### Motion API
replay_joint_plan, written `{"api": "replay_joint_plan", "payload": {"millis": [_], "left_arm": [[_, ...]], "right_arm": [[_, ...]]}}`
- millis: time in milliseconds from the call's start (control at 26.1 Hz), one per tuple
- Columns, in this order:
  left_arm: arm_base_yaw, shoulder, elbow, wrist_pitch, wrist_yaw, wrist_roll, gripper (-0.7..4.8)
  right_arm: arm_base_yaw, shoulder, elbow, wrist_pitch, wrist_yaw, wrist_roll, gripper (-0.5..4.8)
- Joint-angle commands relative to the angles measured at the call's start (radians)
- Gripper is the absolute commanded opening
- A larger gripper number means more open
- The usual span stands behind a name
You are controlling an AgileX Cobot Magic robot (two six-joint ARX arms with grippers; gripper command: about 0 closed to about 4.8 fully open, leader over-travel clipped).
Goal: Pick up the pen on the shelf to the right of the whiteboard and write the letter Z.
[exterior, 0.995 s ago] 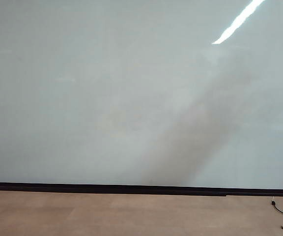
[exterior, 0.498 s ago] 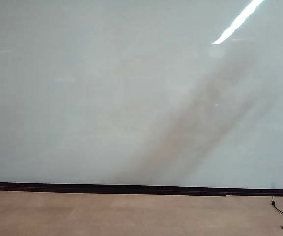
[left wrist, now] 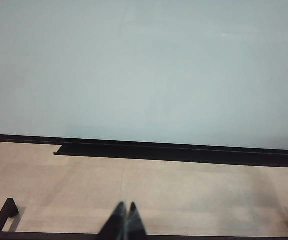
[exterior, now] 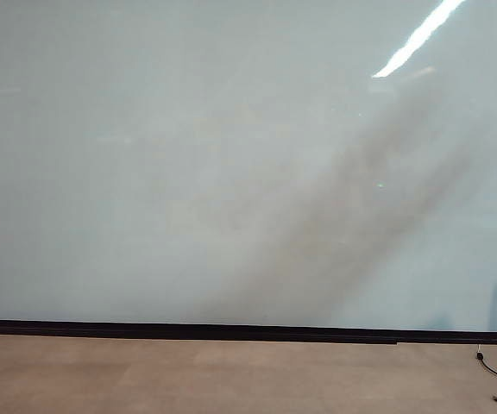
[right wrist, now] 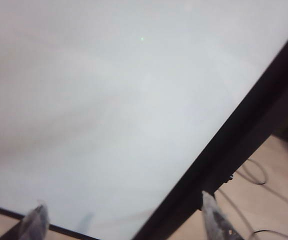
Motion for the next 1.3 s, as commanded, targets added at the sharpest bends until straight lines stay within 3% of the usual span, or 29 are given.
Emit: {"api": "replay_joint_plan", "payload": {"millis": [38,344,498,612,880,957,1033,1301], "left_arm": [[0.0,0.0,0.002,0.005,0.0,0.005,-0.05],[0.0,0.001,0.002,0.005,0.0,0.005,-0.04],[0.0,0.0,0.002,0.005,0.0,0.005,-0.05],[0.0,0.0,0.002,0.005,0.0,0.005,-0.05],[0.0,0.0,0.002,0.005,0.0,0.005,-0.04],[0.0,0.0,0.002,0.005,0.0,0.005,-0.05],[0.0,0.0,0.002,0.005,0.0,0.005,-0.05],[0.0,0.0,0.002,0.005,0.0,0.005,-0.05]], "right_arm": [[-0.063,0.071,0.005,0.06,-0.041,-0.08,4.02],[-0.227,0.222,0.005,0.212,-0.231,-0.01,4.0],[-0.38,0.368,0.005,0.468,-0.37,0.181,4.0],[-0.442,0.483,0.005,0.644,-0.429,0.288,4.0],[-0.462,0.719,0.009,0.901,-0.465,0.402,4.01],[-0.462,0.86,0.021,1.064,-0.495,0.452,4.0],[-0.462,0.927,0.038,1.127,-0.504,0.464,4.0],[-0.462,1.064,0.116,1.161,-0.528,0.466,3.95]]}}
